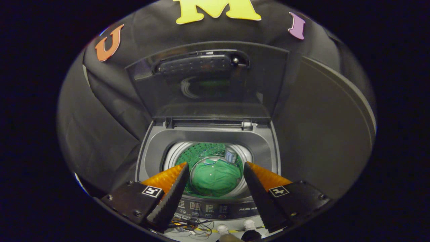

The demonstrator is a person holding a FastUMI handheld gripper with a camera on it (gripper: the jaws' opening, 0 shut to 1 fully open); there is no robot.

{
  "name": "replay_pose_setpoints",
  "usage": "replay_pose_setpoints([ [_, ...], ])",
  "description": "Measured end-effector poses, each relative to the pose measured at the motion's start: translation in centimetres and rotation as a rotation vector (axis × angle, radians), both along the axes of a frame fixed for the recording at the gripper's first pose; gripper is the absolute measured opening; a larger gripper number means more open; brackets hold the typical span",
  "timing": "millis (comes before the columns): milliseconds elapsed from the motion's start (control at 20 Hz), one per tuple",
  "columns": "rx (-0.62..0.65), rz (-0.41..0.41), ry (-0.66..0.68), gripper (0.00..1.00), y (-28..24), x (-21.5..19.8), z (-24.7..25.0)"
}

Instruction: Put the clothes into the washing machine and then close the washing machine lid.

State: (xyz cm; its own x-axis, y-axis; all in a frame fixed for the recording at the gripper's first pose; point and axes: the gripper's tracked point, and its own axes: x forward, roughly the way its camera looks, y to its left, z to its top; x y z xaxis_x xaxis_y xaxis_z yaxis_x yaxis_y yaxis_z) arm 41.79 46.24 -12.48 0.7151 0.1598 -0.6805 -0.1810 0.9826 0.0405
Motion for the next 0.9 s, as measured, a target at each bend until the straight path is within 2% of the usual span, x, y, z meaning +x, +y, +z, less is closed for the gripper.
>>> replay_pose_setpoints([
  [450,0.003,0.004,-0.14,1.0,1.7,-0.3,10.3],
  [700,0.024,0.024,-0.232,1.0,4.3,2.2,17.1],
  [900,0.022,0.018,-0.254,1.0,6.1,5.2,20.9],
])
